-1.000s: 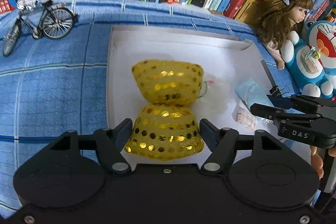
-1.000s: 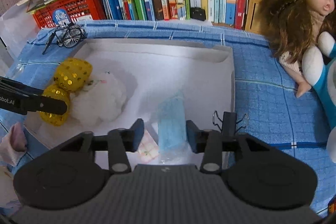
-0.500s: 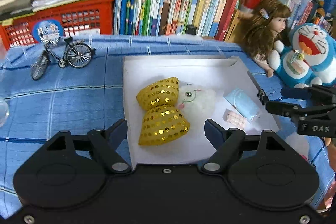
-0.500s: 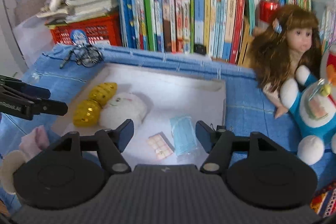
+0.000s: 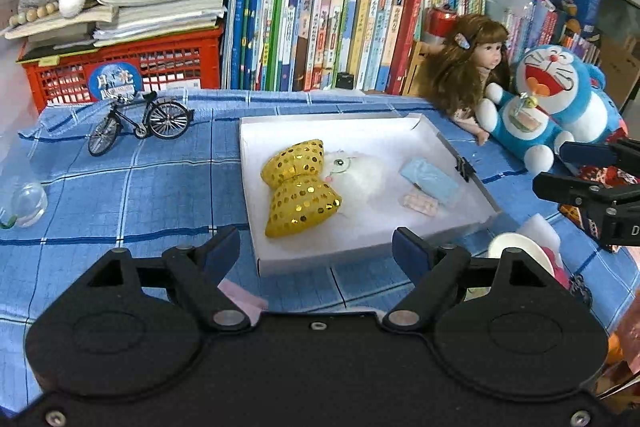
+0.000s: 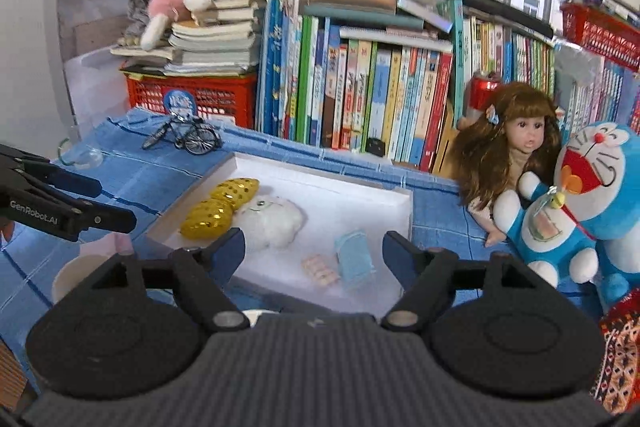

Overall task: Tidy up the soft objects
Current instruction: 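Withdraw both tools from the tray back toward the table items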

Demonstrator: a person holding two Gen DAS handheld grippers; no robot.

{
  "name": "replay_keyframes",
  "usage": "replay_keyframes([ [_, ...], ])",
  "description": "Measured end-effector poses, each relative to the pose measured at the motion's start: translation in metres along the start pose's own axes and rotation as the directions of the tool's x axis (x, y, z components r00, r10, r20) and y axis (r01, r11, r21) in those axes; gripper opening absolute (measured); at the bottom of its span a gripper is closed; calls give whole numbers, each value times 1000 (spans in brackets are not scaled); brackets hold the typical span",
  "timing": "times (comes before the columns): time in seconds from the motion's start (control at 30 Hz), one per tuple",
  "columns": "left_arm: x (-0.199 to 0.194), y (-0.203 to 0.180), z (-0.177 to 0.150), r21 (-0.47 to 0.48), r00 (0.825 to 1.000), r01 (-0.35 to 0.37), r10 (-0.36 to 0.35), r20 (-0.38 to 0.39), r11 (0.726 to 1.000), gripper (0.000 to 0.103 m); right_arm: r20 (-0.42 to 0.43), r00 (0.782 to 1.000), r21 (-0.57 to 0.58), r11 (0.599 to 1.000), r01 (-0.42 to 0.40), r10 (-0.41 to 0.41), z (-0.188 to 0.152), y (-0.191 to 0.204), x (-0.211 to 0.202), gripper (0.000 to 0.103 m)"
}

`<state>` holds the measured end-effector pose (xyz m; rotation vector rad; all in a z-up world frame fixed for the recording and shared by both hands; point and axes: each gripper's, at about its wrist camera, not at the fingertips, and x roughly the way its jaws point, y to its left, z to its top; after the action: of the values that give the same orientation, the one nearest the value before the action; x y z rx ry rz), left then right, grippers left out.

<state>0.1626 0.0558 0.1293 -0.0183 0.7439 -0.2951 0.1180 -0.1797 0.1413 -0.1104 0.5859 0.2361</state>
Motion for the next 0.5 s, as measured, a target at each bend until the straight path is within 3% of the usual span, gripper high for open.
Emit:
replay_keyframes([
  [0.3,-46,5,-40,-8,996,-13,14,90,1000,85,74,997,-28,1000,-9,11,-34,21,-41,88],
  [0.5,-64,17,-74,-26,991,-50,53,125,998,85,70,997,-44,999,-19,22,-71,32,-52,88],
])
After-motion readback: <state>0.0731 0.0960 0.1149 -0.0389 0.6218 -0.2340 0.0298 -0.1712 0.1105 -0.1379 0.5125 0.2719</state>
